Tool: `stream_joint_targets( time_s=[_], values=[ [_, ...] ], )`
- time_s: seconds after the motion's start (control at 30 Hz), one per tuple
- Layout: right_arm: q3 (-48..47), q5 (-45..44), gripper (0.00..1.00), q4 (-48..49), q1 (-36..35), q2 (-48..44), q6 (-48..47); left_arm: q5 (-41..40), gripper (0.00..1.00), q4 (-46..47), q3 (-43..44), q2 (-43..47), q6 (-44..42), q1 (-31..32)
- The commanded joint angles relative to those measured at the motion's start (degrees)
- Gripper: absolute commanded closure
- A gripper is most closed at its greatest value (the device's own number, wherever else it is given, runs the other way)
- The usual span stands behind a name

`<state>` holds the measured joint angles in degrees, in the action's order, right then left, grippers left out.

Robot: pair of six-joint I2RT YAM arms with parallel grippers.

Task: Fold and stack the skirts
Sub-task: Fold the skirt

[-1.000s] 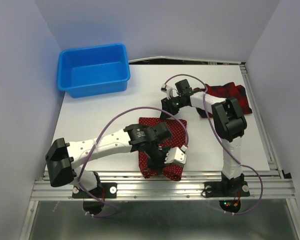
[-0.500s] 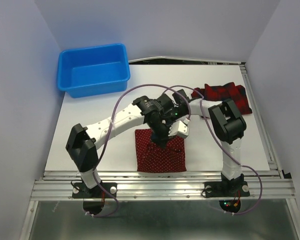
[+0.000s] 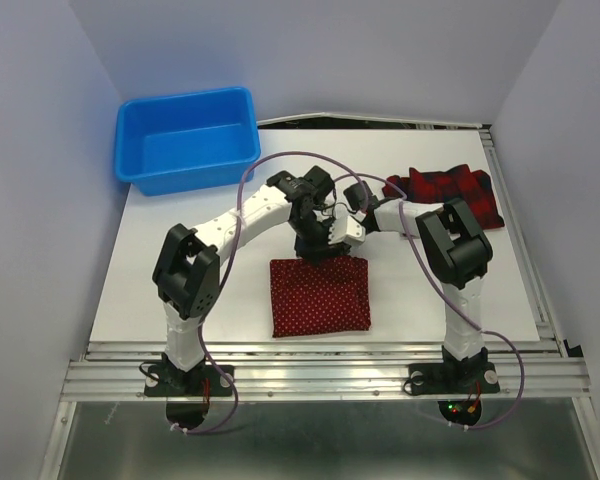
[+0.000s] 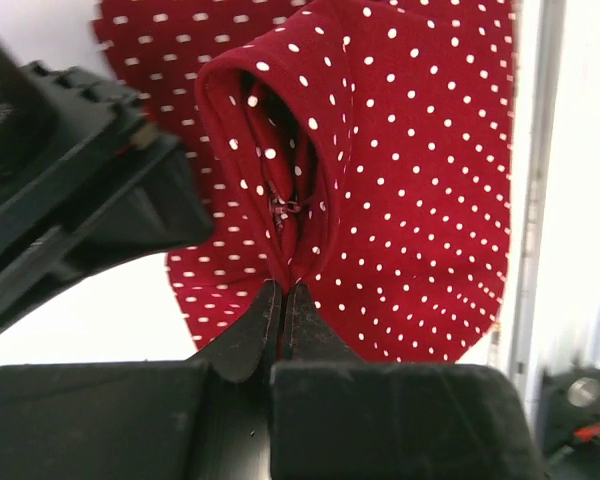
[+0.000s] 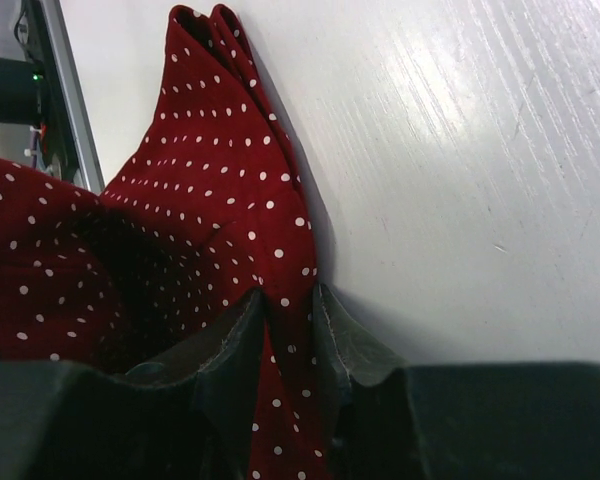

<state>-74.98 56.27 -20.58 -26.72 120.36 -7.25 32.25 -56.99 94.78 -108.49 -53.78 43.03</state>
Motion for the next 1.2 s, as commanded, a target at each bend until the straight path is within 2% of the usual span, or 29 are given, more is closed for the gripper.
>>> stream_joint_targets(
  time_s=[0.0, 0.43, 0.5, 0.53, 0.57, 0.6, 0.67, 0.8, 0.93, 1.07, 1.13, 1.17],
  values=[
    [0.71, 2.17, 0.68, -0.87, -0.79, -0.74, 0.13, -1.4, 1.0, 3.99, 1.2, 0.39, -1.33, -0.22],
    [-2.71, 1.83, 0.64, -2.62, -0.79, 0.85, -0.49, -5.44, 0.98, 11.46, -2.4, -1.11, -1.68, -0.75],
    [-3.24, 1.13, 0.59, -2.62, -0.79, 0.93, -0.49, -6.58, 0.94, 12.08, -3.02, -1.2, -1.68, -0.66],
    [-3.85, 0.16, 0.56, -2.71, -0.79, 1.02, -0.58, -6.76, 0.88, 12.17, -3.11, -1.37, -1.59, -0.84],
    [-4.12, -0.45, 0.54, -2.8, -0.79, 1.11, -0.32, -6.94, 0.88, 12.08, -3.11, -1.38, -1.59, -0.84],
    [-4.47, -1.07, 0.5, -2.8, -0.79, 1.37, 0.21, -7.11, 0.81, 11.82, -2.76, -1.38, -1.68, -0.75],
    [-6.22, -3.79, 0.43, -2.71, -0.27, 1.46, 0.74, -6.94, 0.73, 10.68, -2.24, -1.11, -1.77, -0.84],
    [-10.61, -7.75, 0.37, -2.71, 2.8, 1.2, 2.14, -7.81, 0.63, 9.18, 0.39, 1.08, -0.1, -1.01],
    [-16.42, -10.48, 0.33, -3.15, 6.5, 0.41, 3.9, -7.47, 0.53, 5.06, 7.85, 2.31, 2.27, -2.42],
    [-20.9, -12.5, 0.31, -6.65, 10.19, -3.01, 4.0, -5.1, 0.51, 1.45, 10.51, 4.51, 8.05, -5.31],
    [-21.78, -13.55, 0.3, -8.59, 10.72, -5.12, 2.86, -2.38, 0.51, 1.88, 7.29, 7.58, 11.22, -7.41],
    [-21.53, -13.73, 0.31, -9.82, 11.25, -7.91, 1.02, -1.32, 0.51, 4.49, 5.17, 8.89, 15.76, -8.13]
  ],
)
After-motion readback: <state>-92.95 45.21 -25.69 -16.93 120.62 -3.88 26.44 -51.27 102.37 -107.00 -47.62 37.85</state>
